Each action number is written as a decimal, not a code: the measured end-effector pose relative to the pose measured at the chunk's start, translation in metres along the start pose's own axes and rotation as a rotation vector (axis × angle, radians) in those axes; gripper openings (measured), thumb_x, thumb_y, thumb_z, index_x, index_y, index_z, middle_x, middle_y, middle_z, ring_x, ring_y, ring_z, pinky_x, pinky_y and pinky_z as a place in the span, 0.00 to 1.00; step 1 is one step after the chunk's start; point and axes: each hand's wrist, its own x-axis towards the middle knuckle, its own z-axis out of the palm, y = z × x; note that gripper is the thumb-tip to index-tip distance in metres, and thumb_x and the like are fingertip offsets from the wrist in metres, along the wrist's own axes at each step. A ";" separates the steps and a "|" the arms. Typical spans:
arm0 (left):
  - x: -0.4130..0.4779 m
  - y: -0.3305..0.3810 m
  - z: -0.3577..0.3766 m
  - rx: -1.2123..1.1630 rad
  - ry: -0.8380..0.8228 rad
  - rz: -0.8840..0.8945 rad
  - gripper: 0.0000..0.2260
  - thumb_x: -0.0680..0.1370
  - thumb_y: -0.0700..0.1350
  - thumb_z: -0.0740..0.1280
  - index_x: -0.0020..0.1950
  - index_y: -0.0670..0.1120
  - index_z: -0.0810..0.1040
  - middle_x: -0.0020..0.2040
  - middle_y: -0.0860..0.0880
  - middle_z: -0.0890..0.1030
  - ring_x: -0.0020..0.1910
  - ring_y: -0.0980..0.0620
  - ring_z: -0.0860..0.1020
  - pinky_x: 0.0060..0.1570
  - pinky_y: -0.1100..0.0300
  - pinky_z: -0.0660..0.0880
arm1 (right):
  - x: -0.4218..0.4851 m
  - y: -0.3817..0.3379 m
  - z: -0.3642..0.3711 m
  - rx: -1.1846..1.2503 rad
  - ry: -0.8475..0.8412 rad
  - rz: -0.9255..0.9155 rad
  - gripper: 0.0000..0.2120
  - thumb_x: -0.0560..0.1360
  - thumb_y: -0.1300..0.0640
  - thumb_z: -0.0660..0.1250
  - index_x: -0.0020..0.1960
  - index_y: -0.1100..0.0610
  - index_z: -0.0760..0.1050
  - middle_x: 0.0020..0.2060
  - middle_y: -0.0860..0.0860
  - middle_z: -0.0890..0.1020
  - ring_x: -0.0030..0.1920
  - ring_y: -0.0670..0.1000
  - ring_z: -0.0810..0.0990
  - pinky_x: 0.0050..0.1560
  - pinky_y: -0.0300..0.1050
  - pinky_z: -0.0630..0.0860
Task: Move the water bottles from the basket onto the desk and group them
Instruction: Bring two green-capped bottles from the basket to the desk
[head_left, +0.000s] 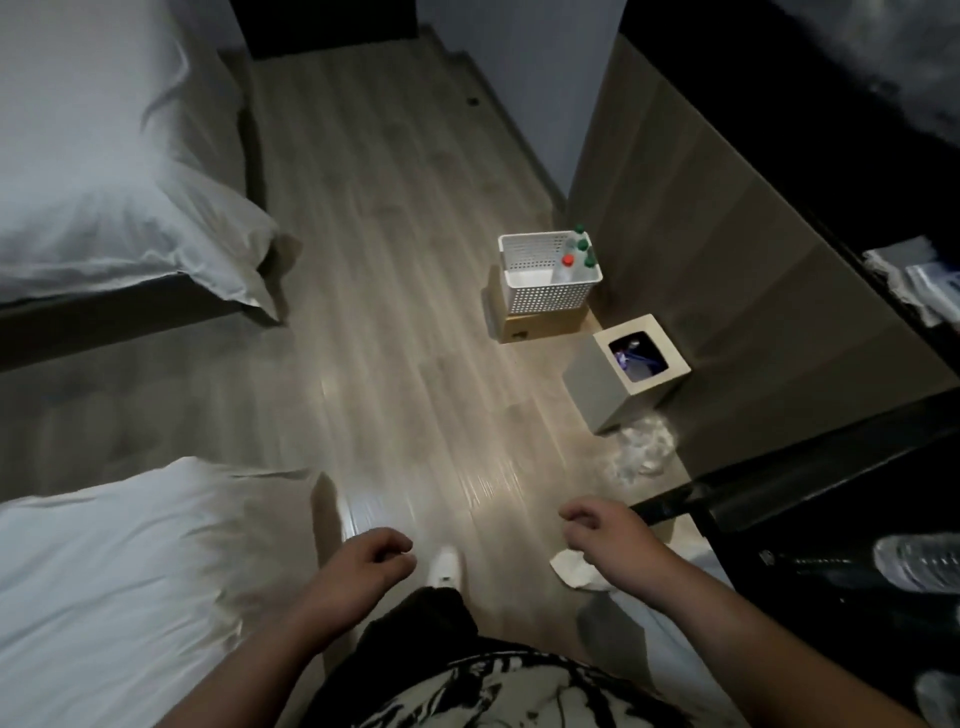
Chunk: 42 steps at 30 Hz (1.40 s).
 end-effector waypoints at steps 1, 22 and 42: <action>0.014 0.011 -0.007 0.017 -0.028 0.016 0.17 0.67 0.56 0.67 0.52 0.51 0.81 0.47 0.51 0.83 0.47 0.54 0.80 0.51 0.56 0.76 | 0.010 -0.011 -0.003 0.005 0.024 -0.003 0.07 0.75 0.56 0.67 0.52 0.51 0.78 0.44 0.48 0.82 0.47 0.47 0.80 0.51 0.45 0.77; 0.251 0.232 -0.083 0.033 -0.064 0.178 0.04 0.76 0.45 0.68 0.50 0.52 0.79 0.40 0.51 0.78 0.39 0.56 0.76 0.46 0.60 0.75 | 0.200 -0.096 -0.121 0.150 0.083 0.058 0.07 0.76 0.60 0.67 0.45 0.48 0.77 0.45 0.48 0.82 0.38 0.42 0.77 0.42 0.36 0.71; 0.401 0.300 -0.213 -0.125 0.093 -0.018 0.08 0.72 0.47 0.71 0.50 0.49 0.81 0.43 0.53 0.82 0.45 0.55 0.79 0.54 0.54 0.75 | 0.431 -0.285 -0.239 0.049 0.024 -0.079 0.05 0.76 0.61 0.67 0.43 0.54 0.79 0.34 0.45 0.79 0.35 0.41 0.75 0.42 0.37 0.71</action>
